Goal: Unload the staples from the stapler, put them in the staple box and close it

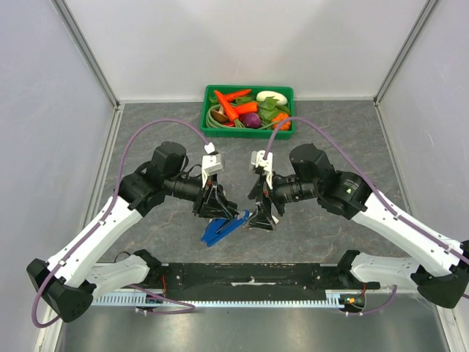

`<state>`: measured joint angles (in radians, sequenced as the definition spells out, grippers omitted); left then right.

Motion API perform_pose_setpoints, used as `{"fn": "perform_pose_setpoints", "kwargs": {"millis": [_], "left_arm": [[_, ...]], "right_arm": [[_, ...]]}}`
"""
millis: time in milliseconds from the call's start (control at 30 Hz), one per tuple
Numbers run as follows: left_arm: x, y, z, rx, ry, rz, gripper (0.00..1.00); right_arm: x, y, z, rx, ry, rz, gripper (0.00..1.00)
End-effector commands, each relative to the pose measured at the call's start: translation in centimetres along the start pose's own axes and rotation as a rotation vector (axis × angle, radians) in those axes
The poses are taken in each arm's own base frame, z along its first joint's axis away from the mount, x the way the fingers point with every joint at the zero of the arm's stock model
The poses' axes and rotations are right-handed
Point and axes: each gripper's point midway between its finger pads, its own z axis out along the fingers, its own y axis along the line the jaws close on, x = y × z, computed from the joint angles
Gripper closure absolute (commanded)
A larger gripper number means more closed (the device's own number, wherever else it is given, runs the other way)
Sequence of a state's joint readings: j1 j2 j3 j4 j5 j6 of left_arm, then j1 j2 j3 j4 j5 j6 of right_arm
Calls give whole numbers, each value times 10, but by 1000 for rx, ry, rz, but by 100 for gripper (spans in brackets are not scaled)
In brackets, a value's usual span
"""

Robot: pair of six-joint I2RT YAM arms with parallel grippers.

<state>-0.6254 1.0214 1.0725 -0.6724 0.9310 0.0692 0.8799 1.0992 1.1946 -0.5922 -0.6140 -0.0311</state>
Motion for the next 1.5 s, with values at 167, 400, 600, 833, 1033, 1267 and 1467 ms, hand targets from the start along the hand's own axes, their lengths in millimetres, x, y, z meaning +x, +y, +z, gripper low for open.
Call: {"fn": "perform_pose_setpoints", "kwargs": {"millis": [167, 400, 600, 833, 1033, 1267, 1467], "left_arm": [[-11, -24, 0, 131, -51, 108, 98], [-8, -29, 1, 161, -47, 115, 98], [-8, -33, -1, 171, -52, 126, 98], [-9, -39, -3, 185, -59, 136, 98], [-10, -44, -5, 206, -63, 145, 98], [-31, -50, -10, 178, -159, 182, 98], [-63, -59, -22, 116, -325, 227, 98]], "right_arm": [[-12, 15, 18, -60, -1, -60, 4], [-13, 22, 29, -79, 0, -83, 13], [-16, 22, 30, -72, -10, -88, 27], [-12, 23, 31, -76, -1, -88, 47], [-11, 26, 32, -88, 1, -92, 67], [4, 29, 28, -85, -13, -62, 100], [16, 40, 17, -98, -88, -3, 100]]}}
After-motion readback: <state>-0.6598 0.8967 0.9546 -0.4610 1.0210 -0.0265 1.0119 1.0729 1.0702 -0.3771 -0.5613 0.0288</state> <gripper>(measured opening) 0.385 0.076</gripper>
